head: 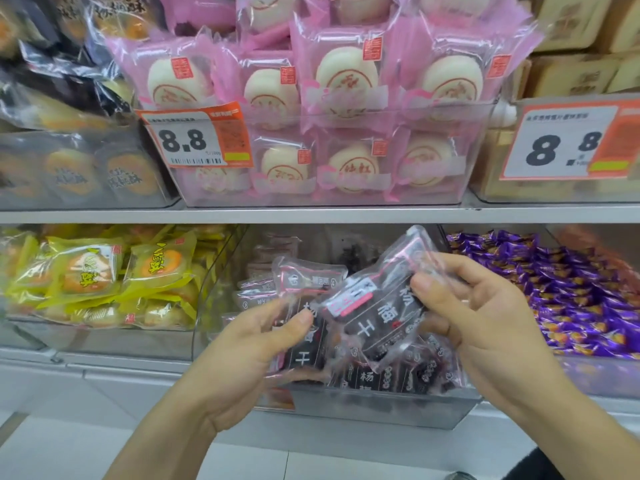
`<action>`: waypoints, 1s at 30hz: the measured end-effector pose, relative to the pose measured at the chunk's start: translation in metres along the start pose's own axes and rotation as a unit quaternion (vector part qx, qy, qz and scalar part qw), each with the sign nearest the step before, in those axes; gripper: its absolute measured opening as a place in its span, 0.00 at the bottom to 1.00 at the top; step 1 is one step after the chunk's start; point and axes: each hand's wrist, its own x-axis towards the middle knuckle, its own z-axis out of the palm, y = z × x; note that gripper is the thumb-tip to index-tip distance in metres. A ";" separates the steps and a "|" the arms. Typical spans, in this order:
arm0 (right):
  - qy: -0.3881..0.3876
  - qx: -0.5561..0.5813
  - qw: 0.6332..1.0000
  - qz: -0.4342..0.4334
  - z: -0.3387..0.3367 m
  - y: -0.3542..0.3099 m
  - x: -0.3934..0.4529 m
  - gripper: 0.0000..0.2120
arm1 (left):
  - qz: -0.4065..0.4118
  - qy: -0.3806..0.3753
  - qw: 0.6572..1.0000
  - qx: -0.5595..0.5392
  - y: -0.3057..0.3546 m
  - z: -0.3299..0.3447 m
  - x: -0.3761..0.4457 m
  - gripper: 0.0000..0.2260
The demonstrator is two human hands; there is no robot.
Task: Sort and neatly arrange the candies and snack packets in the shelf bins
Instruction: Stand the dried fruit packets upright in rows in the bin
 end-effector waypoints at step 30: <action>-0.088 -0.696 0.711 -0.046 0.034 0.055 0.162 0.25 | 0.034 0.151 0.988 0.014 -0.013 -0.010 -0.017 0.18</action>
